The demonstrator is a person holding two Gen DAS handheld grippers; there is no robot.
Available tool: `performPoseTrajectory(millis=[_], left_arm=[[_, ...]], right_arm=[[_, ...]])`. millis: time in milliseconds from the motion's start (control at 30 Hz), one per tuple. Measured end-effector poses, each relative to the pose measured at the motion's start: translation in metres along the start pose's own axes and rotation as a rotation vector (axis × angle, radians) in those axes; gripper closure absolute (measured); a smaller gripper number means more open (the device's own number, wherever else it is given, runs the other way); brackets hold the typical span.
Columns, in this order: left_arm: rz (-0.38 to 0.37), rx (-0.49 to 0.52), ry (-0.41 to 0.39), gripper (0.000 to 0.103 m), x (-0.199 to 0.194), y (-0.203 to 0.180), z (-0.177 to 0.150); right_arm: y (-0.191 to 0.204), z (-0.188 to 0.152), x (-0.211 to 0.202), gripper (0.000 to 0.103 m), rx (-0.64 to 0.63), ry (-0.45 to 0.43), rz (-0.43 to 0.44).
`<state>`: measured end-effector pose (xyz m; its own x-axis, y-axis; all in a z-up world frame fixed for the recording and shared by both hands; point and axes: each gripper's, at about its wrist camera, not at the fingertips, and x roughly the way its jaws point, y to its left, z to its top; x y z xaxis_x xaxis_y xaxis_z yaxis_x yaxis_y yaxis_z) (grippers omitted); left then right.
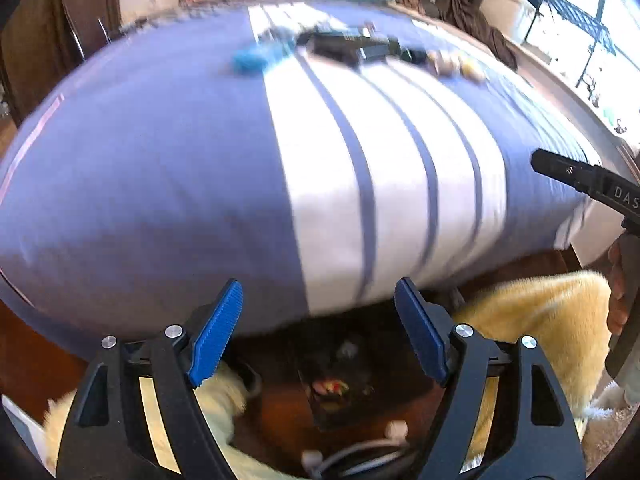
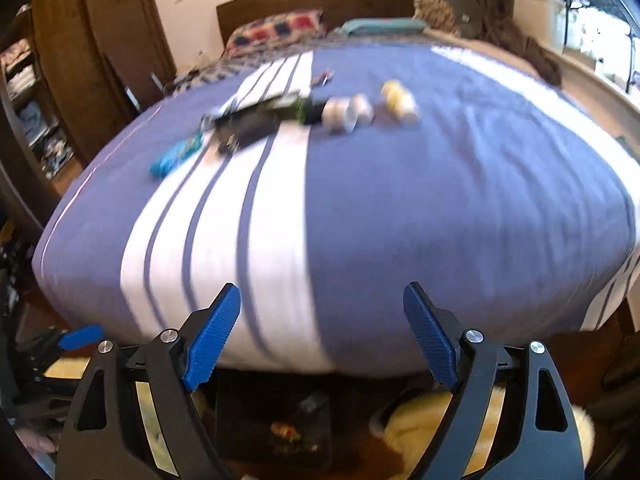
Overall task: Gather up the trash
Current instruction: 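Grasp the blue wet-wipe pack with the left tool while the right tool grasps the white tape roll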
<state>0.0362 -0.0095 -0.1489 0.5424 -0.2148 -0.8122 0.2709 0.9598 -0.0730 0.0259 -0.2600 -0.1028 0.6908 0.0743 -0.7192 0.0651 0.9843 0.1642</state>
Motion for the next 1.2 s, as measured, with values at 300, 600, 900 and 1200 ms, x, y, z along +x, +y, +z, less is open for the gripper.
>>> performPoseTrajectory(millis=[300,600,900,1200], left_arm=[[0.067,-0.044,-0.088,0.025,0.007,0.033,0.072],[0.071,-0.046,-0.082,0.025,0.055,0.054,0.134],[0.077,-0.035,-0.066,0.026,0.101,0.064,0.176],[0.071,-0.025,-0.048,0.049,0.127,0.063,0.202]], right_arm=[[-0.011,0.055,0.035,0.019,0.031,-0.049,-0.034],[-0.006,0.088,0.083,0.02,0.053,-0.048,-0.059],[0.003,0.108,0.12,0.032,0.05,-0.035,-0.099],[-0.002,0.117,0.137,0.052,0.064,-0.028,-0.125]])
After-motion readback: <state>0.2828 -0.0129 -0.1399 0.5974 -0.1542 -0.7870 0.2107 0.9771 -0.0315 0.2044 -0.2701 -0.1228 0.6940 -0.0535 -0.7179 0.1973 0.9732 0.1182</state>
